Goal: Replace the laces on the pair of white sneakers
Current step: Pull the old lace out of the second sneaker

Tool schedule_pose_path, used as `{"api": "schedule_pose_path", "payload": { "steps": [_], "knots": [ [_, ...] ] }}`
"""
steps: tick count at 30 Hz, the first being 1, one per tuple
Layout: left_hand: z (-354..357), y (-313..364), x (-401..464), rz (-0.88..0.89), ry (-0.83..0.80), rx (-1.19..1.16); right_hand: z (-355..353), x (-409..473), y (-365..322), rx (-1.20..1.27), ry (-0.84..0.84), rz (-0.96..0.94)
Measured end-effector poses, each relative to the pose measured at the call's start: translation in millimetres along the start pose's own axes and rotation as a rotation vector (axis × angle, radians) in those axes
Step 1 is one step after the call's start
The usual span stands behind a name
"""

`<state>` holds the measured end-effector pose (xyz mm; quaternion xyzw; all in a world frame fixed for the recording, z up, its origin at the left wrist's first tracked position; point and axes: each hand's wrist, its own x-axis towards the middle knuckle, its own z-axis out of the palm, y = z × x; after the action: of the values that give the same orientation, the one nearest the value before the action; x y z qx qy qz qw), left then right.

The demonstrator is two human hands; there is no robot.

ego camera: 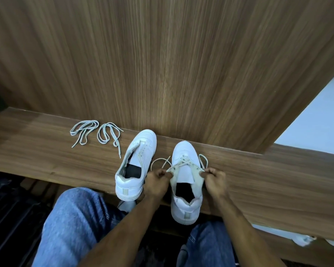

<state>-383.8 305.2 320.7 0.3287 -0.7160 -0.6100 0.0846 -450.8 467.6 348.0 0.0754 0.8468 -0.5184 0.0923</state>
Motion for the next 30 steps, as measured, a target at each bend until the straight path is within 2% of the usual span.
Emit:
{"api": "schedule_pose_path", "payload": {
  "steps": [2,5,8,12,15,17,18,20,22,23,24,26,30],
  "knots": [
    [-1,9,-1,0.071,-0.049,0.085,0,0,2,-0.037,0.005,-0.025],
    [3,26,-1,0.359,-0.064,0.515,1,-2,2,-0.113,0.008,-0.062],
    [19,46,0,0.555,-0.081,0.708,1,-5,-1,-0.169,0.005,-0.081],
    [34,59,4,0.582,-0.132,0.999,1,-5,-4,-0.265,0.019,-0.079],
    [37,61,8,0.638,-0.122,1.131,3,-3,-3,-0.28,0.024,-0.08],
    [36,62,13,0.627,-0.086,1.122,3,-4,-2,-0.285,0.036,-0.079],
    [35,62,15,0.559,-0.048,1.033,3,-5,-2,-0.285,0.039,-0.074],
    [30,62,19,0.241,0.047,0.597,3,-5,-1,-0.281,0.035,-0.076],
    [25,59,25,-0.15,0.072,-0.037,4,-4,-1,-0.284,0.033,-0.086],
    [24,60,26,-0.276,0.046,-0.269,5,-4,0,-0.297,0.033,-0.089],
    [22,59,28,-0.313,0.029,-0.35,5,-4,0,-0.311,0.033,-0.09],
    [23,56,33,-0.159,0.008,-0.16,5,-4,0,-0.321,0.029,-0.092],
    [21,56,34,0.344,-0.142,0.442,5,-3,0,-0.329,0.019,-0.092]
  ]
}}
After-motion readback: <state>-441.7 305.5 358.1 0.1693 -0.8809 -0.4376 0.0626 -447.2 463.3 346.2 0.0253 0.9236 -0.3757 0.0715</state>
